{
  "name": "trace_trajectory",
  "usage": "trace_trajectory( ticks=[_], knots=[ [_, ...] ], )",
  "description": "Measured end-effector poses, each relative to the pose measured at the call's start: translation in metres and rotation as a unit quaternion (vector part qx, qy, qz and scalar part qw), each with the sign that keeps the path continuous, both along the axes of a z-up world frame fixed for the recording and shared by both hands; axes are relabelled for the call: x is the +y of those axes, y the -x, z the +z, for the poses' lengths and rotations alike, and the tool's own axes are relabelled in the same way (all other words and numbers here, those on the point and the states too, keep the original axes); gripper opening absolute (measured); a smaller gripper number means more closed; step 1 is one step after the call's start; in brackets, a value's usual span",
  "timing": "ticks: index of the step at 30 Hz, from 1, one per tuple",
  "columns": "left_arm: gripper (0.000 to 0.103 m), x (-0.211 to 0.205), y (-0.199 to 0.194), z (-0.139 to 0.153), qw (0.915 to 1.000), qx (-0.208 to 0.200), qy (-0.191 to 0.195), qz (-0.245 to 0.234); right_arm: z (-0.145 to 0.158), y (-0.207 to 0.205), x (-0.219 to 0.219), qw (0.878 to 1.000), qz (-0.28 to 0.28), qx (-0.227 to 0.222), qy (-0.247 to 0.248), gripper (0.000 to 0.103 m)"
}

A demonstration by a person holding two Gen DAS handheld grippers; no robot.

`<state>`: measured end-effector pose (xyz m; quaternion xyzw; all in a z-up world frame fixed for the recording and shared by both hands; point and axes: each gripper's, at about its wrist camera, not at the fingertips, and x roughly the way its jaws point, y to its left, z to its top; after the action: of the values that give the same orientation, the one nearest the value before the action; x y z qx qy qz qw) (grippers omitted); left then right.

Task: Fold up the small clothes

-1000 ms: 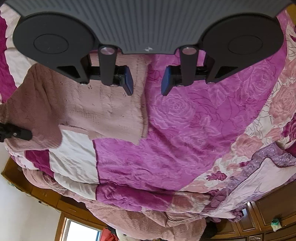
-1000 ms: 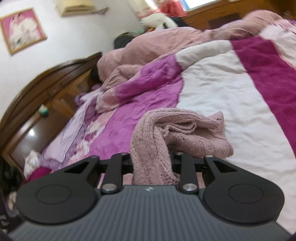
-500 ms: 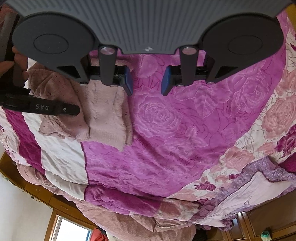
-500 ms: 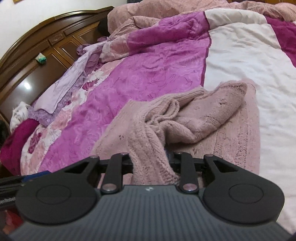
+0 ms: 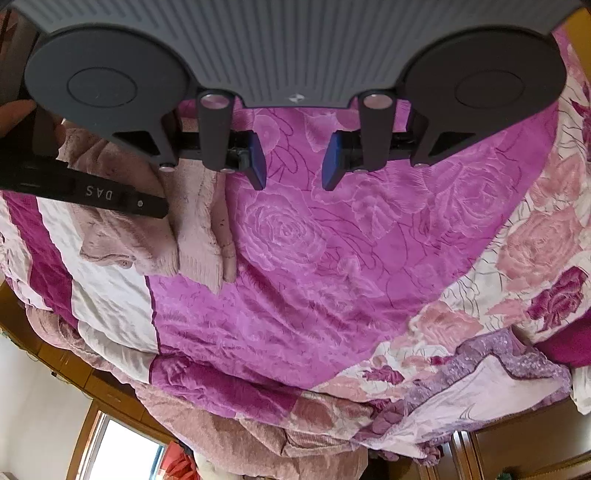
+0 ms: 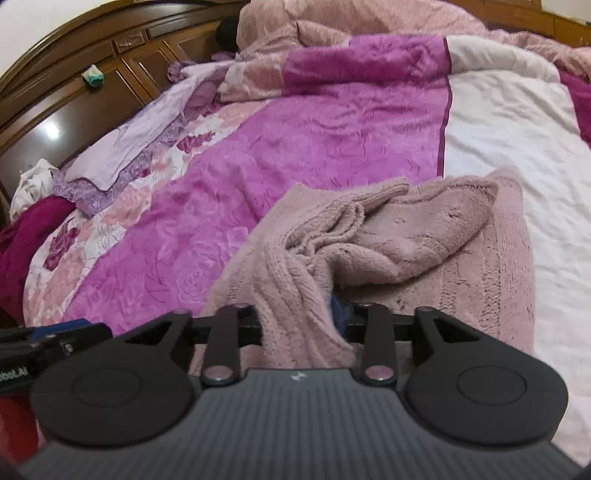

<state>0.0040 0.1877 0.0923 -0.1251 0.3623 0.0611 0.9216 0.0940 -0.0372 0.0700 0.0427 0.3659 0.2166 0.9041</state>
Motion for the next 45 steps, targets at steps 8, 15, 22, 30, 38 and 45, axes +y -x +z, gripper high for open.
trace_trajectory(
  ticks=[8, 15, 22, 30, 38, 45],
  knots=[
    [0.041, -0.002, -0.001, 0.006, 1.0000, -0.005, 0.002, -0.008, 0.021, 0.037, -0.021, 0.998, 0.011, -0.027, -0.060, 0.051],
    [0.041, -0.035, -0.013, 0.027, 0.9981, -0.026, -0.012, -0.054, 0.035, 0.058, -0.061, 0.994, -0.034, -0.055, -0.092, 0.051],
    [0.047, -0.086, -0.042, 0.048, 0.9898, -0.049, -0.040, -0.128, 0.025, 0.052, -0.105, 0.987, -0.120, -0.053, -0.091, 0.052],
    [0.050, -0.127, -0.123, 0.036, 0.9771, -0.038, -0.122, -0.170, 0.008, 0.052, -0.128, 0.982, -0.149, -0.033, -0.112, 0.052],
    [0.050, -0.110, -0.179, 0.007, 0.9877, 0.001, -0.063, -0.143, 0.001, 0.037, -0.136, 0.979, -0.162, -0.037, -0.116, 0.052],
    [0.050, -0.133, -0.194, -0.017, 0.9784, 0.032, -0.129, -0.158, -0.006, 0.023, -0.136, 0.977, -0.171, -0.031, -0.124, 0.052]
  ],
)
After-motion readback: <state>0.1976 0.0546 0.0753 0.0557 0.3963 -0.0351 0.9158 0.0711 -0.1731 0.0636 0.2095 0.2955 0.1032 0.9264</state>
